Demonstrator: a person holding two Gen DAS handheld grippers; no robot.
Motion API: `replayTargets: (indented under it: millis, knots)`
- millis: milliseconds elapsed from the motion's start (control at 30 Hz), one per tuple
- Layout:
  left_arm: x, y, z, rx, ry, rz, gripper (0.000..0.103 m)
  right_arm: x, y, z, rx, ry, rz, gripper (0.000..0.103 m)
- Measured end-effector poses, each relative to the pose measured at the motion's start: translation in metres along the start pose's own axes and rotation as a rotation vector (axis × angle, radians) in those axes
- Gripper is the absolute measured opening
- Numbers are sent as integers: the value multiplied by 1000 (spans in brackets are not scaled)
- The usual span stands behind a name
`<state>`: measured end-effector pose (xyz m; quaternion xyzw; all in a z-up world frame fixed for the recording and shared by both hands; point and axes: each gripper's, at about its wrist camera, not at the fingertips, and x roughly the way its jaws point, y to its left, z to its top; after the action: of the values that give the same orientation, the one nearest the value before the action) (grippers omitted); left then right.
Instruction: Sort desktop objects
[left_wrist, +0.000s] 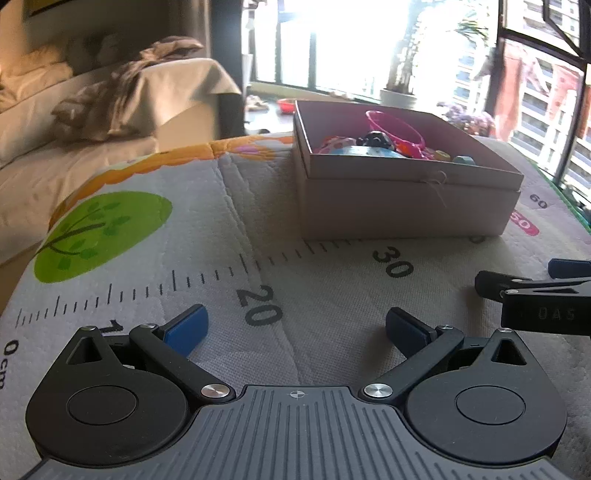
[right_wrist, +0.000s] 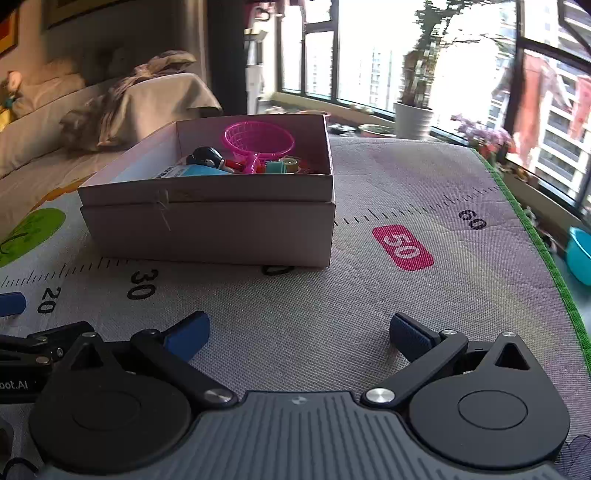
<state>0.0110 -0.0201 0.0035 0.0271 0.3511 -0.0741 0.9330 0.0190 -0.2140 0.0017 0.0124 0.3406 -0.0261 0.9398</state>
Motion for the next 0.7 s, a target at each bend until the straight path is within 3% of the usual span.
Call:
replayTargets:
  millis: [300, 700]
  knots:
    - [-9, -8, -7, -92, -1, 49, 103, 1, -7, -1, -18, -1, 29, 103]
    - [-12, -18, -8, -68, 5, 77, 103, -1, -9, -4, -26, -3, 43, 103]
